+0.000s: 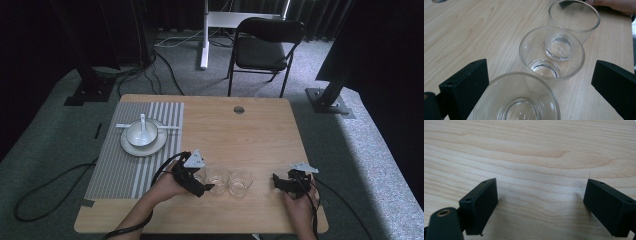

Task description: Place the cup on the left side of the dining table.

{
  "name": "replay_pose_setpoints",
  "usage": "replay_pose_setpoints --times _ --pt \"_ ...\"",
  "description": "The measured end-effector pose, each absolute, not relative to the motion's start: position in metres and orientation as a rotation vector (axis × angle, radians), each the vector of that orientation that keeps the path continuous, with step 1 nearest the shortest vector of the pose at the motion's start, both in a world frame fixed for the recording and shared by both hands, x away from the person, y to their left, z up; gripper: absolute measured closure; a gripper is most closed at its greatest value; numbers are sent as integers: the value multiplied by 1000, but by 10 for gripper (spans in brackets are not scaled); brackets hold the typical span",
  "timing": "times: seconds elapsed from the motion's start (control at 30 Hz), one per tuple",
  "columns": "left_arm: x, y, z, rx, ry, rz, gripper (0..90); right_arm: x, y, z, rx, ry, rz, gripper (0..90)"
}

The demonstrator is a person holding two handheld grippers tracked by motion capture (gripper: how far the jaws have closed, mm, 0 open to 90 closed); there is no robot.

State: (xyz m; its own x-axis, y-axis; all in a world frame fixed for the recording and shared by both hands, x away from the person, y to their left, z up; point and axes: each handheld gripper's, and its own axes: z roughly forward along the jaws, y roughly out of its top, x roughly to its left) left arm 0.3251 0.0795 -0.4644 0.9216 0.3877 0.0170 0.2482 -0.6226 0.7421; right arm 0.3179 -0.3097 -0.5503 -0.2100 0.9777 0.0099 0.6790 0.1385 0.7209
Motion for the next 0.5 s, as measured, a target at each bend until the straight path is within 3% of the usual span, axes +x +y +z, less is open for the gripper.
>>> replay_pose_setpoints --times 0.5 --pt "326 54 -460 2313 393 211 16 318 -310 -550 1585 1952 841 117"
